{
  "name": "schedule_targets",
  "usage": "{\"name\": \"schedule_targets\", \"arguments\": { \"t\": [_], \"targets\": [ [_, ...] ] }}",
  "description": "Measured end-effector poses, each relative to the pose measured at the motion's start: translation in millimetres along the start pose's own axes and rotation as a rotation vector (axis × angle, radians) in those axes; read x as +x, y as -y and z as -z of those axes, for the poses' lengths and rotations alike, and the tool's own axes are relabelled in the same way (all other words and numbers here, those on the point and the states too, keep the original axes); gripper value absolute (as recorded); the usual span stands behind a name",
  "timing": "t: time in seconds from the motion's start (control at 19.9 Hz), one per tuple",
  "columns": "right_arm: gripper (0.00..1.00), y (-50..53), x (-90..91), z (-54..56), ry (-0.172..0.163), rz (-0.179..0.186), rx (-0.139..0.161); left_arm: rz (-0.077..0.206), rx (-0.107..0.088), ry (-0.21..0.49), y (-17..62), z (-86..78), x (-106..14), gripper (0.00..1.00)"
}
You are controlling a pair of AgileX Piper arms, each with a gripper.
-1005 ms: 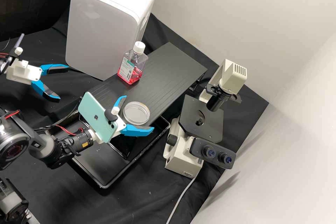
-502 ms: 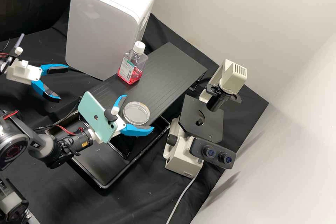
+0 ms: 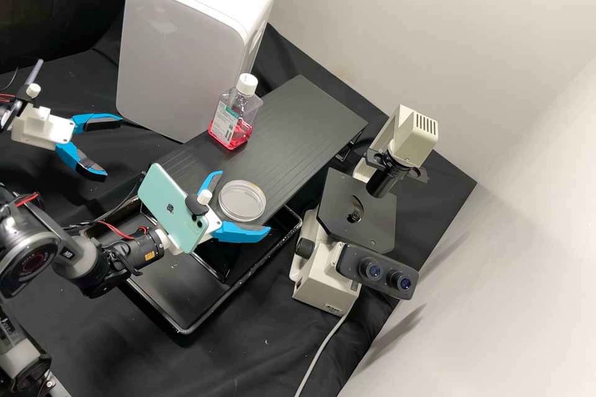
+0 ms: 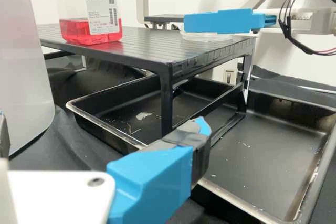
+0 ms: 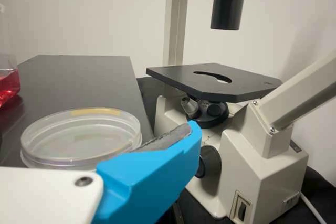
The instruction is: Remove the lid from the petri dish
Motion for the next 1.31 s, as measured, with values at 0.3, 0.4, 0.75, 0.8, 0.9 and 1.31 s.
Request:
{"name": "schedule_targets", "arguments": {
  "t": [0.3,0.4,0.75,0.8,0.9,1.31],
  "targets": [
    [0.00,0.2,0.1,-0.2,0.001,0.001,0.000,0.000,0.000,0.000,0.0,0.0,0.0,1.00],
    [0.00,0.2,0.1,-0.2,0.001,0.001,-0.002,0.000,0.000,0.000,0.0,0.0,0.0,1.00],
    [0.00,-0.1,0.1,-0.6,0.005,-0.003,-0.006,-0.005,-0.005,-0.012,-0.4,1.1,0.0,1.00],
    [0.00,-0.4,0.1,-1.0,0.009,-0.006,-0.003,-0.004,-0.005,-0.009,-0.3,0.5,0.2,1.00],
    [0.00,-0.6,0.1,-1.2,0.012,-0.008,-0.002,-0.004,-0.005,-0.008,-0.2,0.1,0.3,1.00],
    [0.00,-0.6,0.1,-1.2,0.012,-0.008,-0.016,-0.004,-0.005,-0.008,-0.2,0.1,0.3,1.00]
  ]
}}
